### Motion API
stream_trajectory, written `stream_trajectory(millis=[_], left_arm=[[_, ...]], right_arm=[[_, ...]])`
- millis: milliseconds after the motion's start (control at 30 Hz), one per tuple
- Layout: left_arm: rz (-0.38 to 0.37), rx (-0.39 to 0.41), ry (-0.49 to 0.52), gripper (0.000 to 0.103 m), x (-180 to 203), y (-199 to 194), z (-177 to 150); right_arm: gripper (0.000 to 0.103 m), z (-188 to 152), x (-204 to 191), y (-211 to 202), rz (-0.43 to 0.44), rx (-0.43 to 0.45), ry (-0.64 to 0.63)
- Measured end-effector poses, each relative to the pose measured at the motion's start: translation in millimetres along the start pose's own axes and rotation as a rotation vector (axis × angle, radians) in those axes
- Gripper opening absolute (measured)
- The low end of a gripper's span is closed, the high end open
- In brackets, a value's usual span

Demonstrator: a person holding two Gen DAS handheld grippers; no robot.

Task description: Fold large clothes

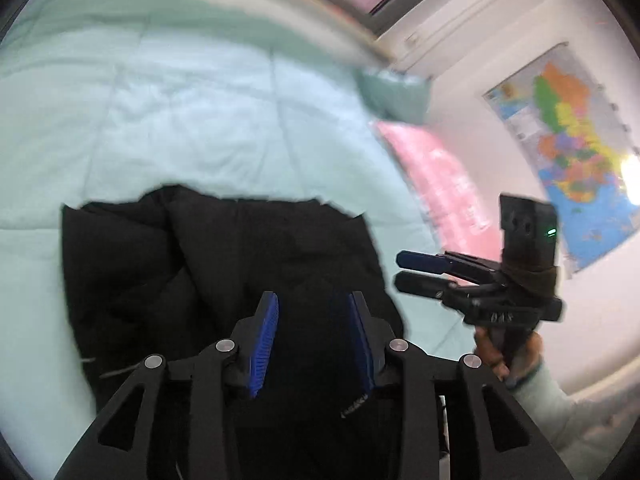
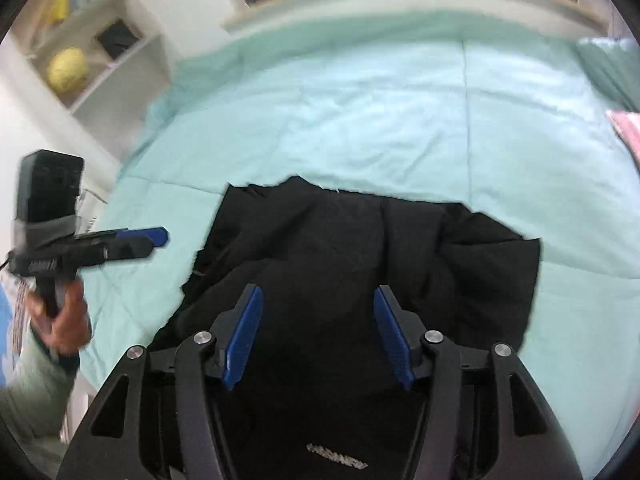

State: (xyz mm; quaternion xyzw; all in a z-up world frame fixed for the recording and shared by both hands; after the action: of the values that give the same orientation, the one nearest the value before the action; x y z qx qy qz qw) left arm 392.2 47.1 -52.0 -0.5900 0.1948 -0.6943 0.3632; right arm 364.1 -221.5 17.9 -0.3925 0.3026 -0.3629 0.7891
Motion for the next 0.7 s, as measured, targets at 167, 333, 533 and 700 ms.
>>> stream_trajectory(millis=[167,333,533,700], left_arm=[[0.049,-0.262,-0.07,0.037,-30.6,61.9,-28.4],[0.183,-0.261,-0.068,0.036,-68.0,91.9,-72.0],[0.091,-0.253,-0.208,0.036,-88.1,65.6,-61.7],[0.122,-0.163,-0.108,0.036,-61.7,18.2,-63.7]], right_arm=[[0.061,-31.0,-5.9,83.8,0.031,-0.21,-0.015],[0.061,-80.3,-5.6,124.5,-0.001,-0.238,0.011],[0.06,-82.8,-13.8,108.3,-0.055,-0.195,0.025],[0.061,-83.2,-6.3,52.8,-0.016,-0.106,0.068]])
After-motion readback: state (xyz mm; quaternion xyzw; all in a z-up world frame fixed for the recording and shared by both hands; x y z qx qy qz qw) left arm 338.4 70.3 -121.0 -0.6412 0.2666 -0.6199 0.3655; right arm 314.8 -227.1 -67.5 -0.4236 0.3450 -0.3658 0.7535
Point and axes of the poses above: each gripper's, at about its wrist camera, not at the fingertips, and y roughly the way its jaws point, x to its right, z to its top, the point moved 1 cm from there along y, roughly the way its jaws point, and after that the axes turned 15 degrees about -y, right-handed, at the moved point
